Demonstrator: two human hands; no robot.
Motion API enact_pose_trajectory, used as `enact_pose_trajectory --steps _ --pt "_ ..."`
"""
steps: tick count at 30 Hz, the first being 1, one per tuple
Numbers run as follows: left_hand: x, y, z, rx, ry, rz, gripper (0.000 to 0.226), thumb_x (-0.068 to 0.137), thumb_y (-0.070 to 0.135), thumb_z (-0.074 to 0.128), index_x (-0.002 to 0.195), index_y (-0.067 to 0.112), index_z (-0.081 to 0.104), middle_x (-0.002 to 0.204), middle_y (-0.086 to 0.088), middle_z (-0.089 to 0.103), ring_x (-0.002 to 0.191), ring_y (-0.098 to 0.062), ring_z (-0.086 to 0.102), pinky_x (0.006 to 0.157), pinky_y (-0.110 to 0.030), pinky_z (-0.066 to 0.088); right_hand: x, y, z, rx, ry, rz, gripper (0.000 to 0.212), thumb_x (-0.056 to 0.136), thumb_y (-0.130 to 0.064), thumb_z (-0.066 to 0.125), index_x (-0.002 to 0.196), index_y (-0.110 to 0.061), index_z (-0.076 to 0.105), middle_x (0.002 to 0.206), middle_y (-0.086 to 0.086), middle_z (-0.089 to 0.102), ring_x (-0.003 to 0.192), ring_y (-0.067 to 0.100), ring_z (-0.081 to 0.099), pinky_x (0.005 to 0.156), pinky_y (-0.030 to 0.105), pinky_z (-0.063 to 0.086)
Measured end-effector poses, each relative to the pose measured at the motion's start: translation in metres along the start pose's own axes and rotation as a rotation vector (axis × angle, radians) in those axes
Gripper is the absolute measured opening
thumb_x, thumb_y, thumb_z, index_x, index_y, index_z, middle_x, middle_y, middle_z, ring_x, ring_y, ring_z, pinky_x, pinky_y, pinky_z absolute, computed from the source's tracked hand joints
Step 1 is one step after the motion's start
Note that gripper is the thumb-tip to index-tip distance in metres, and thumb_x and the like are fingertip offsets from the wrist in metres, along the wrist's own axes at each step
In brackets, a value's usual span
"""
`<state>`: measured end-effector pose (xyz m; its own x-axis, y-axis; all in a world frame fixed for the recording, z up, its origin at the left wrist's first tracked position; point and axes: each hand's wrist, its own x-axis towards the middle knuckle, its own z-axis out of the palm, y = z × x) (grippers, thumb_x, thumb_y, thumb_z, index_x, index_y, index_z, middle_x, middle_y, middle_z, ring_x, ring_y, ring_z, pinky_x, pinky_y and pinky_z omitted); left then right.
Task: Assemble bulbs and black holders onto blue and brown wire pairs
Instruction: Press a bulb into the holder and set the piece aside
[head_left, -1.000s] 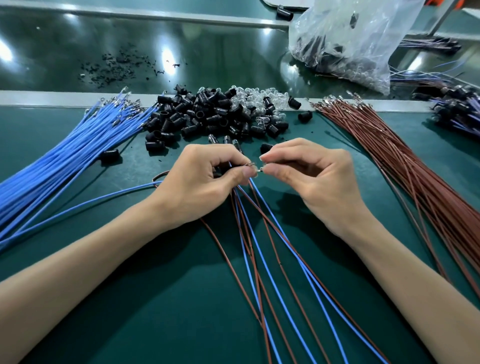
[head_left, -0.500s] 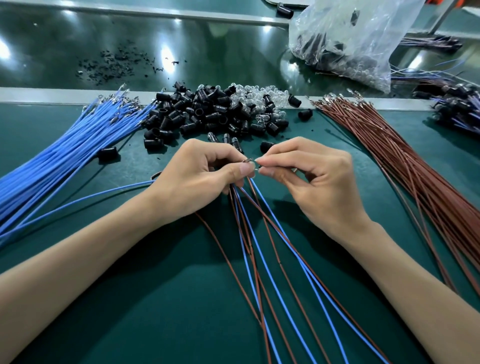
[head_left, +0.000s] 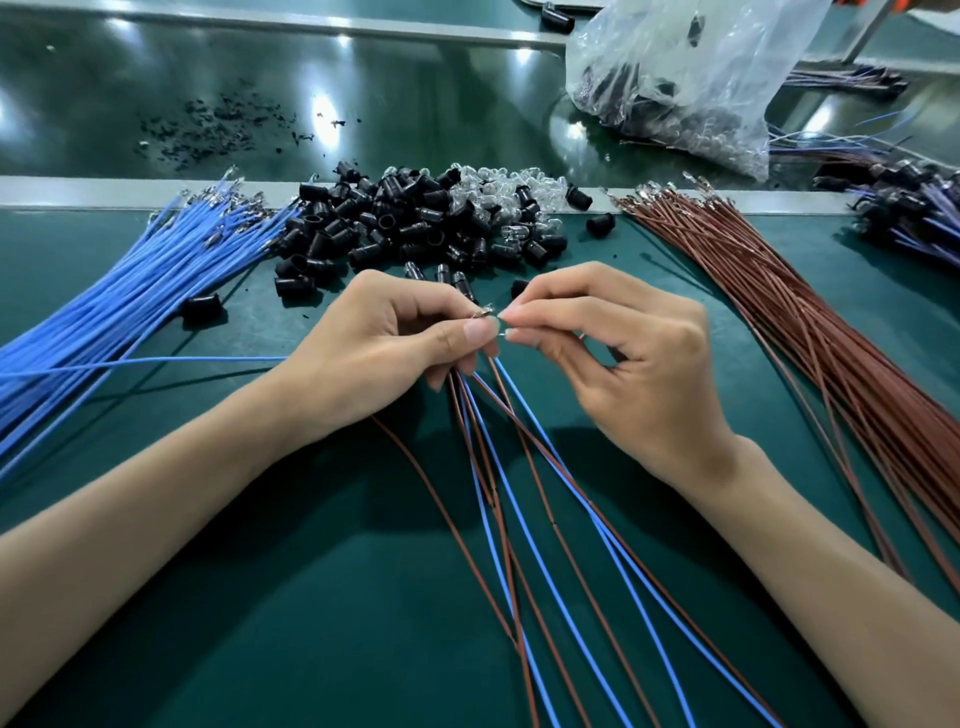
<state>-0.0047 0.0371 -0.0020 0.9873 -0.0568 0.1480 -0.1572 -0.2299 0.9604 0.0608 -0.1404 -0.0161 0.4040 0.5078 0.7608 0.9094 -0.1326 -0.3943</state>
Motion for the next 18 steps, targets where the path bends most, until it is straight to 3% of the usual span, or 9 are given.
enact_pose_trajectory --steps 8,15,18 --pt "0.0020 -0.0028 -0.0051 0.020 -0.046 -0.001 0.016 0.082 0.024 0.059 0.070 0.019 0.069 0.056 0.004 0.058 0.050 -0.009 0.043 0.049 -0.013 0.036 0.0018 0.0012 -0.0004 -0.077 -0.063 -0.160 0.009 0.084 0.008 0.069 0.093 0.007 0.072 0.088 0.018 0.067 0.078 0.027 0.065 0.077 0.027 0.052" --pt "0.0024 -0.0051 -0.0022 0.006 0.053 0.069 0.013 0.088 0.025 0.062 0.078 0.022 0.069 0.062 0.009 0.063 0.049 -0.006 0.045 0.050 -0.008 0.034 -0.0001 -0.0013 0.0023 0.003 -0.009 0.034 0.012 0.083 0.000 0.073 0.095 0.003 0.072 0.092 0.011 0.069 0.083 0.016 0.066 0.081 0.020 0.050" --pt "0.0036 -0.0056 -0.0006 -0.041 0.101 0.082 0.018 0.085 0.023 0.057 0.091 0.011 0.068 0.064 0.005 0.065 0.048 -0.010 0.049 0.050 -0.009 0.037 -0.0007 -0.0019 0.0027 -0.006 -0.008 0.047 0.013 0.081 -0.003 0.076 0.093 0.001 0.074 0.092 0.011 0.068 0.084 0.015 0.065 0.082 0.021 0.051"
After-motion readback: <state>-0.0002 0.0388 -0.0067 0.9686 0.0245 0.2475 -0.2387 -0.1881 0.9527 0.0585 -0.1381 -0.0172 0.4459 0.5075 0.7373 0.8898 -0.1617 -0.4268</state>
